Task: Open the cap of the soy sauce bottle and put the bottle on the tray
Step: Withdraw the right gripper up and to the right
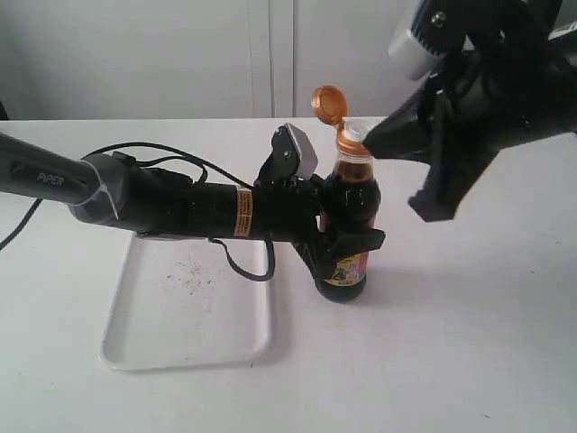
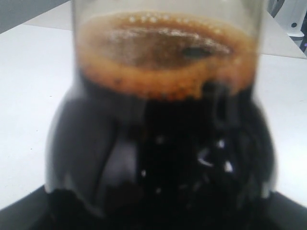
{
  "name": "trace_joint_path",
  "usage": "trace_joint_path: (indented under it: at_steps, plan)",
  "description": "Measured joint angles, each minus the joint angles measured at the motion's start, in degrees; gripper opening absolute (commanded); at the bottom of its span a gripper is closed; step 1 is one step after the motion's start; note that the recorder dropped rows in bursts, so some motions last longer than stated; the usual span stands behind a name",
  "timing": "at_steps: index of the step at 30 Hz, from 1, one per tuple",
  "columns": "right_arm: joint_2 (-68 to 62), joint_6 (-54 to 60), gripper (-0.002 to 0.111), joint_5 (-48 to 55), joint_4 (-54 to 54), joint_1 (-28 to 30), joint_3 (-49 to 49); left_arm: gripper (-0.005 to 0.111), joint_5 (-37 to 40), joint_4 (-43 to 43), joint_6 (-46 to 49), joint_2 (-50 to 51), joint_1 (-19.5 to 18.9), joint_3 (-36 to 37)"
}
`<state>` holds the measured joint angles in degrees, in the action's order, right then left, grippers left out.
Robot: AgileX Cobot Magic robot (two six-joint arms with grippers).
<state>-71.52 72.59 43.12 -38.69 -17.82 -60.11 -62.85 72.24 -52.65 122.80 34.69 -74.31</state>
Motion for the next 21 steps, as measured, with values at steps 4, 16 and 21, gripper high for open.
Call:
trace_joint_path:
  at_steps: [4, 16, 21]
  plan:
    - [0.00, -3.07, 0.000, 6.55, 7.69, 1.59, -1.98, 0.000, 0.20, 0.00, -0.13, -0.15, 0.00, 0.00]
    - [0.00, -45.10, 0.000, 2.20, 36.29, 6.71, -3.74, 0.000, 0.43, 0.00, -0.75, -0.13, 0.00, 0.00]
    - [0.00, -54.73, 0.000, -0.60, 37.01, 9.71, -3.63, 0.000, 0.79, -0.28, -1.13, -0.44, 0.00, 0.00]
